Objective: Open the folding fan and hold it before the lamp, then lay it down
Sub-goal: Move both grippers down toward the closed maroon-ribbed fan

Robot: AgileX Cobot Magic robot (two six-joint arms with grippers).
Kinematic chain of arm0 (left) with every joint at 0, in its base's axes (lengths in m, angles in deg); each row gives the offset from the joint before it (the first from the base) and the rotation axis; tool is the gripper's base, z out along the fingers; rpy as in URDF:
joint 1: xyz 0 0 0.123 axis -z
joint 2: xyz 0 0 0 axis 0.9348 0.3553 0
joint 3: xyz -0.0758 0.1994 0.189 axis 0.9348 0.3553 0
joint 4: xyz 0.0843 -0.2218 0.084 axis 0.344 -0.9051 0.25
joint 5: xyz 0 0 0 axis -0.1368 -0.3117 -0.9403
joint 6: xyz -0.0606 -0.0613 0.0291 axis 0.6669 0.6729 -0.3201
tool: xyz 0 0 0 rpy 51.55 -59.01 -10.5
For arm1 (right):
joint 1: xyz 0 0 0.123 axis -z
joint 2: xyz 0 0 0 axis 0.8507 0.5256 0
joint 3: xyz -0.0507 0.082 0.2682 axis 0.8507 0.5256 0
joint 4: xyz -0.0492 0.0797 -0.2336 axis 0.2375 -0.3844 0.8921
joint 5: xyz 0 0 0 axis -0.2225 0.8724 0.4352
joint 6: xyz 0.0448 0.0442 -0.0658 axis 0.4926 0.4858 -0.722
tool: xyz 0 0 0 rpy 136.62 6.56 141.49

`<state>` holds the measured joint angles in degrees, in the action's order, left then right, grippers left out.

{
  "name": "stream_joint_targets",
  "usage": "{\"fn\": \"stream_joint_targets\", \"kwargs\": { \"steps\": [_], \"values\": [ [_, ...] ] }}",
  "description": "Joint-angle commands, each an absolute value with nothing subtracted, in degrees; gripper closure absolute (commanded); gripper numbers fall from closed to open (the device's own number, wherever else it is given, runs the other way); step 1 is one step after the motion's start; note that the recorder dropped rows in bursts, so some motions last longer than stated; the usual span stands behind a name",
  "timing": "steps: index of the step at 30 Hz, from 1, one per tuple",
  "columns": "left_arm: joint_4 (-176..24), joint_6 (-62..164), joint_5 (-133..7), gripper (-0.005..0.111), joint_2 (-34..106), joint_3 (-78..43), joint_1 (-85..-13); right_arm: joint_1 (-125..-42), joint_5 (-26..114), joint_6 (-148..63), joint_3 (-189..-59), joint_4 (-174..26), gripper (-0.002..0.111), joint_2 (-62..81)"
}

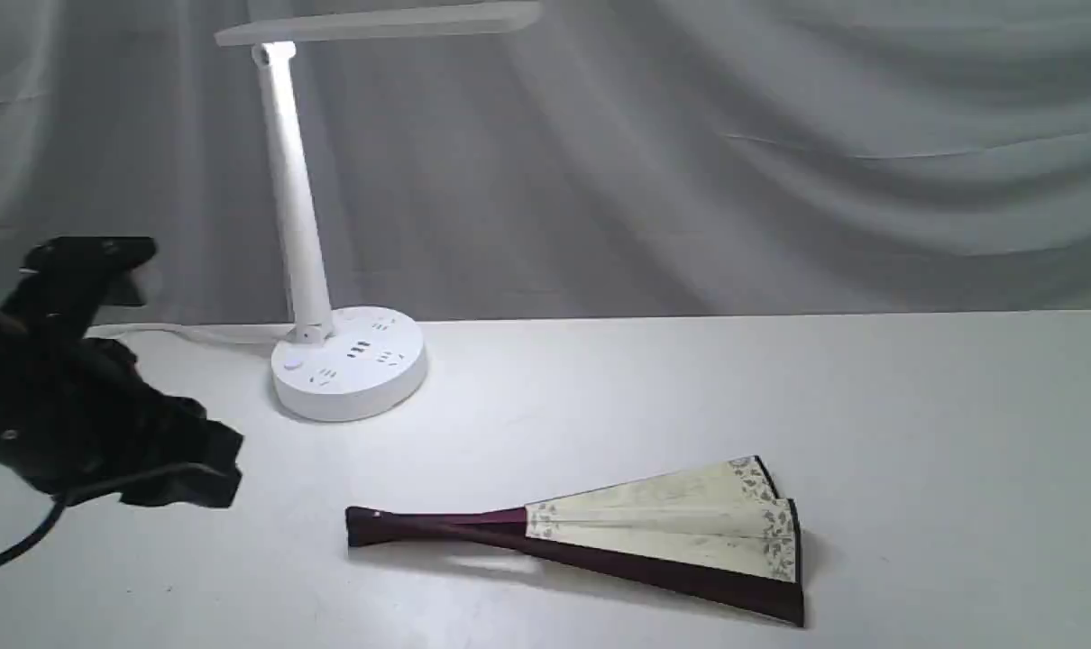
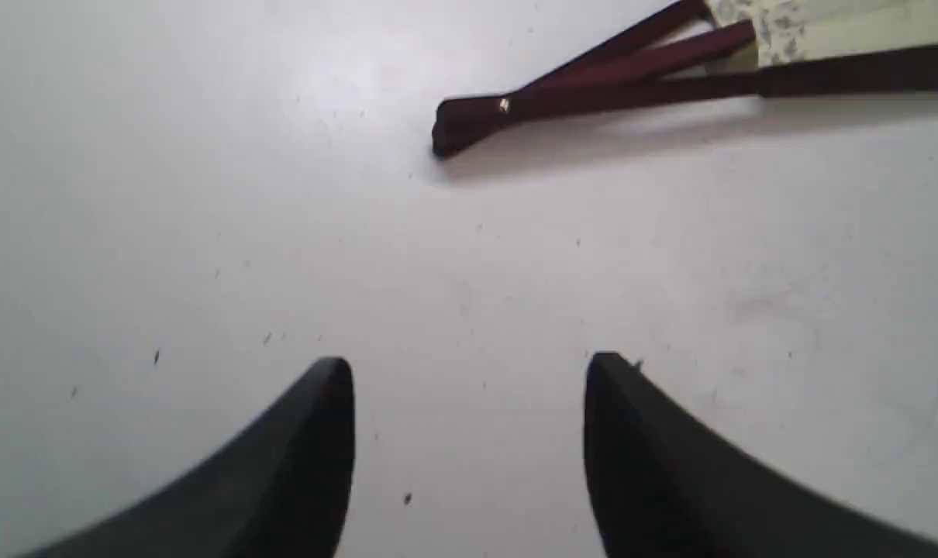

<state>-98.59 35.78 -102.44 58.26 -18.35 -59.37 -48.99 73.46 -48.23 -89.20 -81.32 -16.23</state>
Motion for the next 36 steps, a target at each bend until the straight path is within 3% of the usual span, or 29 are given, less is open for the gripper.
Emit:
{"fn": "stream_joint_targets", "kwargs": {
  "steps": [1,20,25,36],
  "values": [
    [-97.76,39.71,-97.41,0.06,62.11,-21.33,-56.73,-49.08,72.9,-48.76,-89.71,-81.64,0.079,-16.13],
    [-105.53,36.17,-95.84,0.059,85.24,-36.94,-54.93,-49.08,73.14,-48.76,-89.56,-81.64,0.079,-16.13],
    [-111.17,33.2,-94.54,0.059,87.33,-37.74,-54.93,-49.08,73.54,-51.1,-89.56,-89.71,0.079,-15.29],
    [-111.6,33.35,-90.41,0.059,87.84,-37.74,-54.93,-49.19,77.2,-67.67,-94.58,-107.5,0.092,0.7]
  ]
}}
